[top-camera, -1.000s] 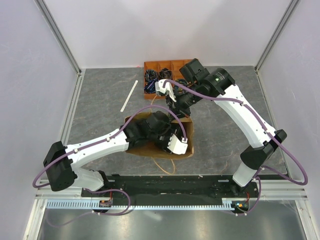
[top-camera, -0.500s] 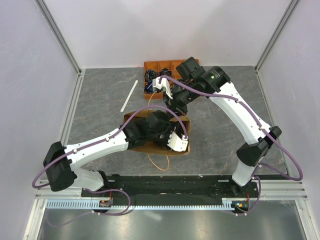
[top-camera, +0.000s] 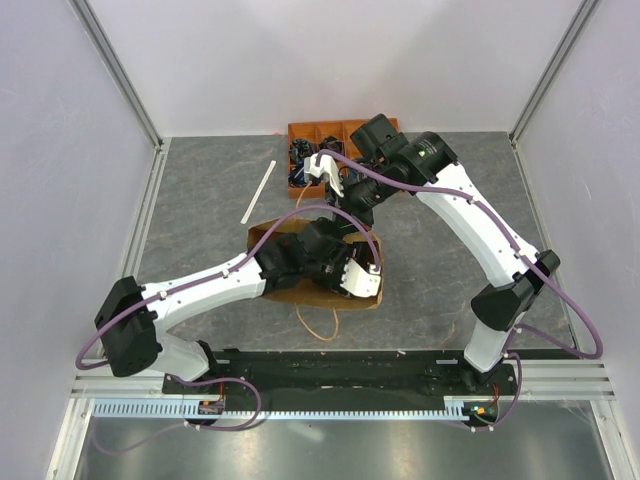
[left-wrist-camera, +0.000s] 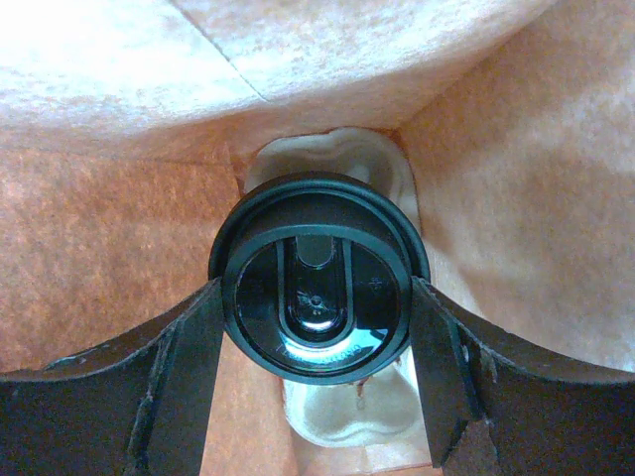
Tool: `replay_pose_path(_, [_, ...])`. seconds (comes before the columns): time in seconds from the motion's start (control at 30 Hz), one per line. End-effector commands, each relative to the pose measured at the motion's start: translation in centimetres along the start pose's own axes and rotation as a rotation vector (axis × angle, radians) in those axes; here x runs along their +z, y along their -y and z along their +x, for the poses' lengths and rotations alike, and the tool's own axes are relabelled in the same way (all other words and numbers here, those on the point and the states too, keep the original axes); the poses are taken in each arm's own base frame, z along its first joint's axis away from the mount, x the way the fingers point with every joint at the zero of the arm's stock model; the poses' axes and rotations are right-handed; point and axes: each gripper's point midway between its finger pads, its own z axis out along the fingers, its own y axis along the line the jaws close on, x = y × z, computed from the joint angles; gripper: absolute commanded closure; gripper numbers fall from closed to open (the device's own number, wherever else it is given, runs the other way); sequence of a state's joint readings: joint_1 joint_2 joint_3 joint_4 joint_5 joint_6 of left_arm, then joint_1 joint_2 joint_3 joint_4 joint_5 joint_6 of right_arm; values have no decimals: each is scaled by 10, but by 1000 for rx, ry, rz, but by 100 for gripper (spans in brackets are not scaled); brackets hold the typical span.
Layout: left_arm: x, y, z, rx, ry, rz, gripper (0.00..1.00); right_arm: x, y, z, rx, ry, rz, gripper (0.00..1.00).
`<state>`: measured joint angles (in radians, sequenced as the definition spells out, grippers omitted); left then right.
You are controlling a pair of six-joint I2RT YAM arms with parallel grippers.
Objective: Pack the takeout coffee
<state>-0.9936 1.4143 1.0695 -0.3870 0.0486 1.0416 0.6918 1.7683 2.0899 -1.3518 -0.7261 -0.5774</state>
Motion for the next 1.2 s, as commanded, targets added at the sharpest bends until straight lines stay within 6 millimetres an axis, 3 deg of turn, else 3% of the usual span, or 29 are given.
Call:
replay_pose_path(0.0, [-5, -29, -20, -36, 81, -65, 86, -6, -18, 6, 46, -31, -58, 100])
replay_pose_path(0.6, [33, -16, 24, -104, -26, 54, 87, -6, 4, 6, 101, -23, -34, 100])
replay_pose_path(0.8, [42, -21, 42, -188, -34, 115, 89, -6, 29, 12, 203, -25, -3, 79])
replay_pose_path(0.93, [48, -22, 49, -236, -28, 164, 89, -13, 49, 13, 288, 7, 12, 50])
replay_pose_path(1.17, [55, -30, 55, -298, -14, 225, 91, -23, 69, 12, 337, 39, 50, 17])
